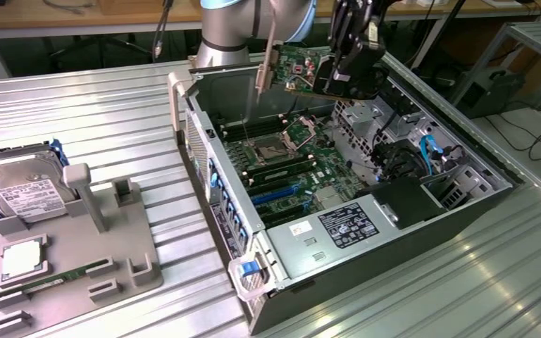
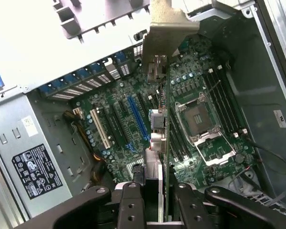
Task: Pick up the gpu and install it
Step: 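Insert the gpu into the slot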
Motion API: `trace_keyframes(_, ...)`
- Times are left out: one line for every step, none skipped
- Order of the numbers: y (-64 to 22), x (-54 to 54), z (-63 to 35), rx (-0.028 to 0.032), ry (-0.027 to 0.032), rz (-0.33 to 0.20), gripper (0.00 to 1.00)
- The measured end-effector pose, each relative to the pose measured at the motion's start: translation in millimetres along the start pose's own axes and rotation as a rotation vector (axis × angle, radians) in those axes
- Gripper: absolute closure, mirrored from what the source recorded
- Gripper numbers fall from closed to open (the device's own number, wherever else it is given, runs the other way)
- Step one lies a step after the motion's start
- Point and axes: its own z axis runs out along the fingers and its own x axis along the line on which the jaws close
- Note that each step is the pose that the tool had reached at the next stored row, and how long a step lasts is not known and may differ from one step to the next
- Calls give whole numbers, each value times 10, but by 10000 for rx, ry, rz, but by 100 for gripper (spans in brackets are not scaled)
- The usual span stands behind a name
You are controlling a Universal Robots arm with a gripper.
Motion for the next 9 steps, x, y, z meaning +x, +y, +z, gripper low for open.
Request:
trace_keyframes(0,0,0,-1,6,-135,72)
trace_keyframes(-1,-1,0,-1,10,-246,72)
trace_keyframes(-1,-1,0,-2,16,-408,72)
trace_keyframes(-1,-1,0,-3,20,-528,72)
trace_keyframes(-1,-1,0,-3,27,-666,72)
trace_keyframes(-1,0,0,-4,31,-790,72)
trace_keyframes(-1,0,0,-4,36,-925,72)
trace_keyframes(-1,0,0,-5,41,-1036,72)
trace_keyframes(-1,0,1,-5,45,-1146,72)
